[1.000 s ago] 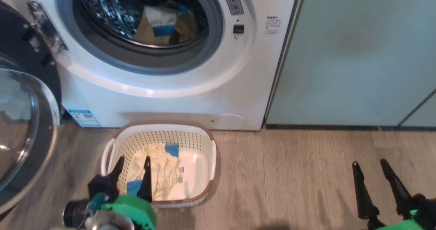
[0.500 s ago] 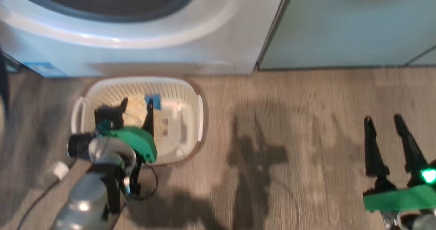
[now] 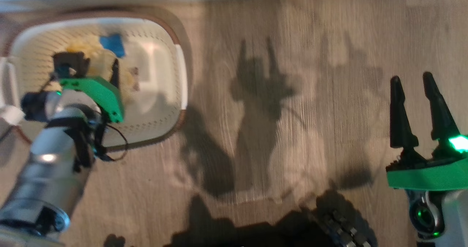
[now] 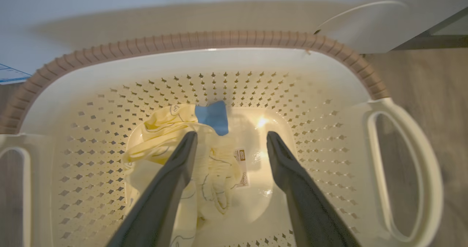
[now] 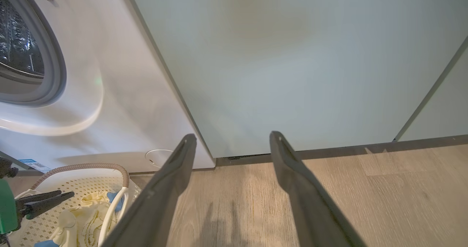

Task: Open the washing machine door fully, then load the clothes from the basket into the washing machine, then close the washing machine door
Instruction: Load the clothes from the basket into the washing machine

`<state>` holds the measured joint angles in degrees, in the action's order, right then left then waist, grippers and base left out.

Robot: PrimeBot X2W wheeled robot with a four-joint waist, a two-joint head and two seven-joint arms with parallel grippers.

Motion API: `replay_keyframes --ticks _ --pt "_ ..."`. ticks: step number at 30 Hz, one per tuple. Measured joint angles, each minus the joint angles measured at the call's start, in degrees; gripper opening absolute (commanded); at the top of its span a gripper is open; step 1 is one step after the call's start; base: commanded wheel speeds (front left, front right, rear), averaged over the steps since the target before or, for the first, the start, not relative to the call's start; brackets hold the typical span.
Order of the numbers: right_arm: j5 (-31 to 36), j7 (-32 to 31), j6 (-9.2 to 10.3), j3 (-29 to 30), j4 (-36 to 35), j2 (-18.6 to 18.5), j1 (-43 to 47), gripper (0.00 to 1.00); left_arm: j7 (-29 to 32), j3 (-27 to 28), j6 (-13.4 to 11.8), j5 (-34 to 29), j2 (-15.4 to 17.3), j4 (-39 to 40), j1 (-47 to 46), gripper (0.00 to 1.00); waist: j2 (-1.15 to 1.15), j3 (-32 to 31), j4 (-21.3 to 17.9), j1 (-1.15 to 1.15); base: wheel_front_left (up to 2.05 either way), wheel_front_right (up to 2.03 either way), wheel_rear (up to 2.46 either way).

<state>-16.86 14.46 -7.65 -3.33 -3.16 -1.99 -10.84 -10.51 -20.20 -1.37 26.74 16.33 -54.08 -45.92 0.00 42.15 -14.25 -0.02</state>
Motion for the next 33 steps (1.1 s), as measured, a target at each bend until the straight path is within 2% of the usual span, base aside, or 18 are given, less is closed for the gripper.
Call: replay_keyframes --ticks 2,6,16,25,26,27,28,33 --pt "-1.02 0.0 0.0 -0.86 -0.74 0.01 -1.33 1.0 1.26 0.29 1.25 0.08 1.64 -2.88 -2.76 1.0 0.0 3.5 -1.46 0.0 0.0 0.0 0.0" --pt "-2.9 0.01 0.0 -2.18 -1.31 0.0 -2.89 1.0 3.31 1.32 2.14 0.66 4.38 -6.15 -5.72 1.0 0.0 7.77 -3.42 0.01 0.0 0.0 0.0" --pt "-6.03 0.15 0.0 -7.09 -2.89 0.01 -5.29 1.0 6.8 3.52 2.31 2.9 9.92 -9.89 -9.55 1.0 0.0 15.55 -7.98 0.01 0.0 0.0 0.0" --pt "-5.72 0.16 0.0 -6.71 -5.61 0.01 -4.79 1.0 9.13 3.8 1.51 3.61 10.33 -11.02 -11.18 1.0 0.0 17.26 -8.49 0.02 0.0 0.0 0.0" --pt "-5.73 0.16 0.0 -6.59 -5.77 0.01 -4.64 1.0 9.58 3.64 1.24 3.6 10.28 -11.17 -11.59 0.43 0.0 17.34 -8.37 0.02 0.0 0.0 0.0" --pt "-5.72 0.16 0.0 -6.53 -5.86 0.01 -4.55 1.0 10.11 3.5 1.14 3.6 10.22 -11.37 -12.03 0.12 0.0 17.42 -8.25 0.02 0.0 0.0 0.0" --pt "-5.7 0.16 0.0 -6.46 -6.09 0.01 -4.44 1.0 10.62 3.49 1.15 3.61 10.21 -11.54 -12.28 0.0 0.0 17.49 -8.13 0.02 0.0 0.0 0.0" --pt "-5.25 0.16 0.0 -6.34 -6.45 0.01 -4.19 1.0 12.55 2.98 1.26 3.59 10.06 -12.15 -13.21 0.0 0.0 17.43 -8.04 0.02 0.0 0.0 0.0"
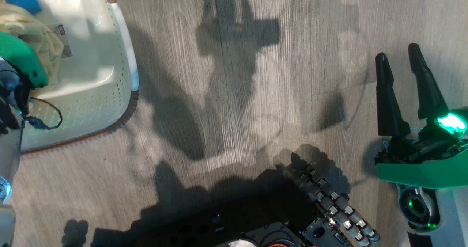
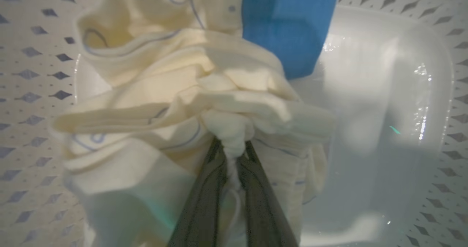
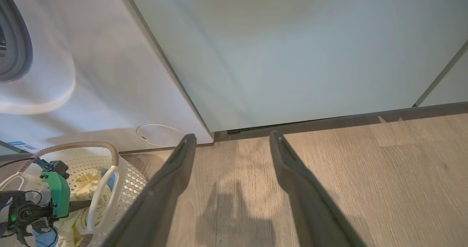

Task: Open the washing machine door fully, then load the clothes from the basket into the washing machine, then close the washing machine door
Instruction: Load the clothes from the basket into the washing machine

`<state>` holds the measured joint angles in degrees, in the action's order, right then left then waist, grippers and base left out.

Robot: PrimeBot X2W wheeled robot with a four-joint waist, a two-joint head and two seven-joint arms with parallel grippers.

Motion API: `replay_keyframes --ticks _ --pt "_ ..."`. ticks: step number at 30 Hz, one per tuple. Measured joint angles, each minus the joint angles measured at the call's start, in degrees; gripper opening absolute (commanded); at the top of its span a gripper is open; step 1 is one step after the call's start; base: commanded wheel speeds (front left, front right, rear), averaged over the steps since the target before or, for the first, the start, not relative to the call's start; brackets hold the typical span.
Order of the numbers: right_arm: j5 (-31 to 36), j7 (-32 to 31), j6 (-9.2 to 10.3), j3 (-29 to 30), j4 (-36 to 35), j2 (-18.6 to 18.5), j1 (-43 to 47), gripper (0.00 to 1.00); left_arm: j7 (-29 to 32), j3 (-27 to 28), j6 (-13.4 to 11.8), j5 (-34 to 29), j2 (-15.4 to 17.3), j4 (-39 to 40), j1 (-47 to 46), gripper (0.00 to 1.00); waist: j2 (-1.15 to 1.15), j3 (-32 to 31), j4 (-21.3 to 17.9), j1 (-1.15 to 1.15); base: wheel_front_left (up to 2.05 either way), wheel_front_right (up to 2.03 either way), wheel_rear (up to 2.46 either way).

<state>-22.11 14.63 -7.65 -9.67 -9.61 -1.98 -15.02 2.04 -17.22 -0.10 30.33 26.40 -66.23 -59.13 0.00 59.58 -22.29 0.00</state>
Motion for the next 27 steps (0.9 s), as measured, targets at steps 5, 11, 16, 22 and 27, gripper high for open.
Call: replay_keyframes --ticks 5,11,16,22,27 --pt "-0.09 0.0 0.0 0.21 0.07 0.0 0.25 1.0 -0.03 -0.29 0.55 0.02 -0.15 -0.37 -0.07 0.0 0.0 -0.55 -0.21 0.0 0.0 0.0 0.0" --pt "-0.76 0.0 0.0 0.12 0.52 0.0 -0.21 1.0 -3.94 -1.19 1.45 0.01 -0.18 1.0 0.07 0.0 0.0 -1.34 -0.55 0.0 0.0 0.0 0.0" --pt "-0.76 0.0 0.0 0.66 0.83 0.0 -0.9 1.0 -9.18 -1.92 0.86 -0.46 -1.25 3.82 1.34 0.0 0.0 -2.67 0.29 0.0 0.0 0.0 0.0" --pt "-0.47 0.0 0.0 2.6 0.89 0.0 -0.82 1.0 -13.84 -3.03 -0.8 -0.67 -2.64 8.22 5.8 0.0 0.0 -5.22 2.4 0.0 0.0 0.0 0.0" --pt "1.16 0.0 0.0 4.59 0.91 -0.01 -0.52 1.0 -15.73 -3.01 -2.8 -0.68 -4.34 14.1 9.98 0.0 0.0 -7.97 4.51 0.0 0.0 0.0 0.0"
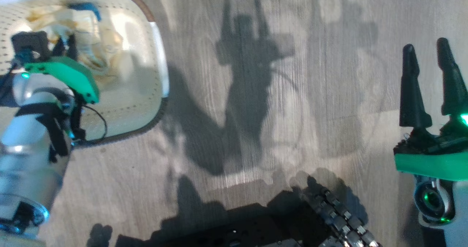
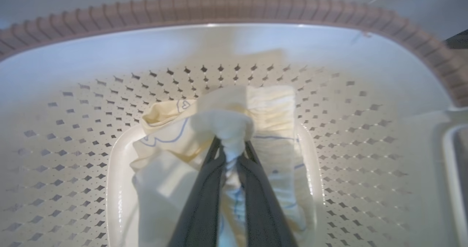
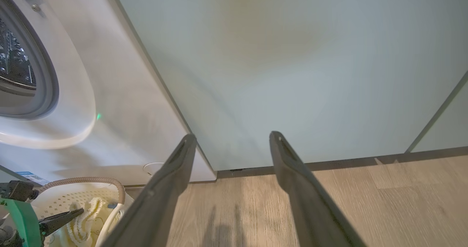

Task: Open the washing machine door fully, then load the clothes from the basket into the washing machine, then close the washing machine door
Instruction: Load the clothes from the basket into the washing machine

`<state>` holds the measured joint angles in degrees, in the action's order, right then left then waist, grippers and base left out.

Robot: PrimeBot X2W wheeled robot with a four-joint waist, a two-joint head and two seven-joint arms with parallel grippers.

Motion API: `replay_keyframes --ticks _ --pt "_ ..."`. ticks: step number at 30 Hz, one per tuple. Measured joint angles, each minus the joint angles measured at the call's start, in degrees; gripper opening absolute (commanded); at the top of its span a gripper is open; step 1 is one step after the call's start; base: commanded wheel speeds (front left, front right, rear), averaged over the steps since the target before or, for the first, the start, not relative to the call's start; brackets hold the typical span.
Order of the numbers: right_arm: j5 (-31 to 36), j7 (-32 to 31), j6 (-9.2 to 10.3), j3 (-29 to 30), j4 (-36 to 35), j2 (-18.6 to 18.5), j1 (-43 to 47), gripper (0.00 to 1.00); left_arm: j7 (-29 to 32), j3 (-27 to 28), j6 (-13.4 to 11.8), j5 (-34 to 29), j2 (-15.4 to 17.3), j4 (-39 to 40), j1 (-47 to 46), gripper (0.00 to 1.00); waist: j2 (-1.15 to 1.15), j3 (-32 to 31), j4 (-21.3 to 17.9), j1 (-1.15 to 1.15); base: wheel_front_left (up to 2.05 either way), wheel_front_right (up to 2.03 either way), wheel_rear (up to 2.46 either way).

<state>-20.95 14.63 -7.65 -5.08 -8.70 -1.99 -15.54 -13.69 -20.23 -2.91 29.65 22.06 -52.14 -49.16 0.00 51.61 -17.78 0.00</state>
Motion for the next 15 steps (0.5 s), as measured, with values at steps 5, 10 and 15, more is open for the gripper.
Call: replay_keyframes --ticks 5,10,15 --pt "1.53 0.0 0.0 1.49 0.03 0.0 0.32 1.0 -0.52 0.32 -1.36 0.01 -1.15 5.67 3.59 0.0 0.0 -2.49 1.89 0.0 0.0 0.0 0.0" --pt "2.92 0.0 0.0 2.74 0.46 0.0 2.52 1.0 -0.69 1.77 -3.79 -0.63 -1.8 13.91 8.43 0.0 0.0 -6.13 4.04 0.0 0.0 0.0 0.0" --pt "3.75 0.0 0.0 3.97 1.56 0.0 4.24 1.0 -0.7 4.28 -5.44 -2.14 -3.28 23.81 13.56 0.0 0.0 -10.24 5.98 0.0 0.0 0.0 0.0"
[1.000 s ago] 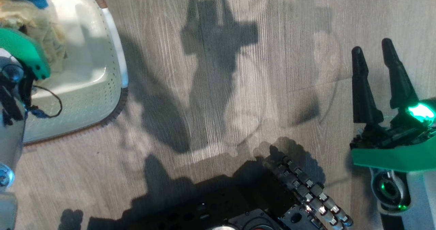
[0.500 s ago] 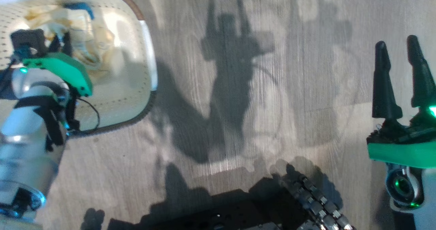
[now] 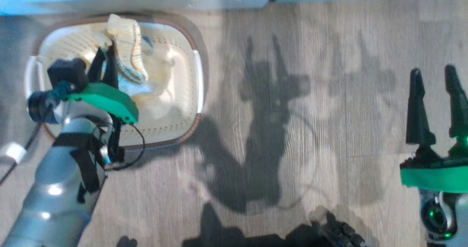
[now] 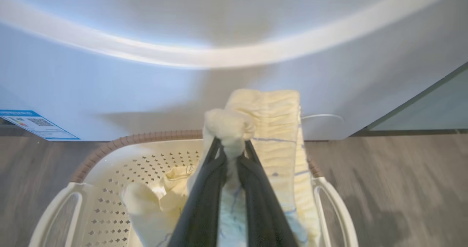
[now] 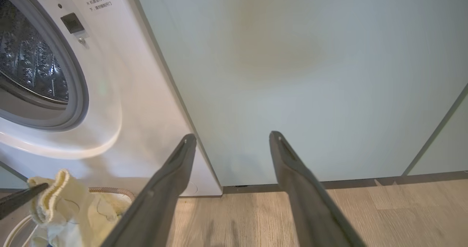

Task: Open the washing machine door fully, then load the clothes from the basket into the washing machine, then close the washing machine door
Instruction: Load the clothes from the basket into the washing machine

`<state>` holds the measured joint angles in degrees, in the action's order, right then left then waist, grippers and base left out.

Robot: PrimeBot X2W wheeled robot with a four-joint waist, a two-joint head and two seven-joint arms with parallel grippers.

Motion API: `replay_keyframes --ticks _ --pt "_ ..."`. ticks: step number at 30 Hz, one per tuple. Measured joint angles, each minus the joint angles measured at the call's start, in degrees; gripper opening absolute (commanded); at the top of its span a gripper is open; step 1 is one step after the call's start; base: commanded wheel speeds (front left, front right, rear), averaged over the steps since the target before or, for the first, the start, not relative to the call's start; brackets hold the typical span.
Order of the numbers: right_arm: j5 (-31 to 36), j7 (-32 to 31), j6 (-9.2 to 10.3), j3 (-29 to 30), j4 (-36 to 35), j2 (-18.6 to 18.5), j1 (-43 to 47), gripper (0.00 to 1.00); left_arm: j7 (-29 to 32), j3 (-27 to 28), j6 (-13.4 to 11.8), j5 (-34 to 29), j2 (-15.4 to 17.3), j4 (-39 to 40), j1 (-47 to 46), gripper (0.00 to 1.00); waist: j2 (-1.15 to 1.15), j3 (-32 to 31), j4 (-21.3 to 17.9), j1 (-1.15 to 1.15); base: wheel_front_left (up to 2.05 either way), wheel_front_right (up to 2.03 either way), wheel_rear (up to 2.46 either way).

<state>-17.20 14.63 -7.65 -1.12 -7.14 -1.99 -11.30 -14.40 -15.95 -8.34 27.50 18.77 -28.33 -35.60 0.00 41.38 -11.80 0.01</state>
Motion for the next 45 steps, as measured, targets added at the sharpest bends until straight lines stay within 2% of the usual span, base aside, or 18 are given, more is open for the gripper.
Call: replay_keyframes --ticks 14,18,32,45 --pt "2.79 -0.01 0.0 1.1 4.93 -0.01 5.88 1.0 -0.24 4.67 -2.92 -5.71 -2.86 16.85 14.07 0.0 0.0 -13.71 4.16 0.0 0.0 0.0 0.0" --pt "4.43 -0.01 0.0 0.64 6.16 0.0 8.25 1.0 -0.24 4.91 -3.01 -6.84 -3.31 20.18 20.1 0.0 0.0 -19.24 5.07 0.0 0.0 0.0 0.0" --pt "6.69 -2.07 0.0 0.29 5.89 0.0 15.14 1.0 -0.2 4.69 -4.47 -7.82 -3.48 26.75 33.68 0.0 0.0 -33.16 7.78 0.0 0.0 0.0 0.0" --pt "6.7 -4.2 0.0 -0.13 3.96 0.0 18.29 1.0 0.86 4.47 -5.03 -7.77 -3.22 29.52 38.34 0.0 0.0 -38.36 8.59 0.0 0.0 0.0 0.0"
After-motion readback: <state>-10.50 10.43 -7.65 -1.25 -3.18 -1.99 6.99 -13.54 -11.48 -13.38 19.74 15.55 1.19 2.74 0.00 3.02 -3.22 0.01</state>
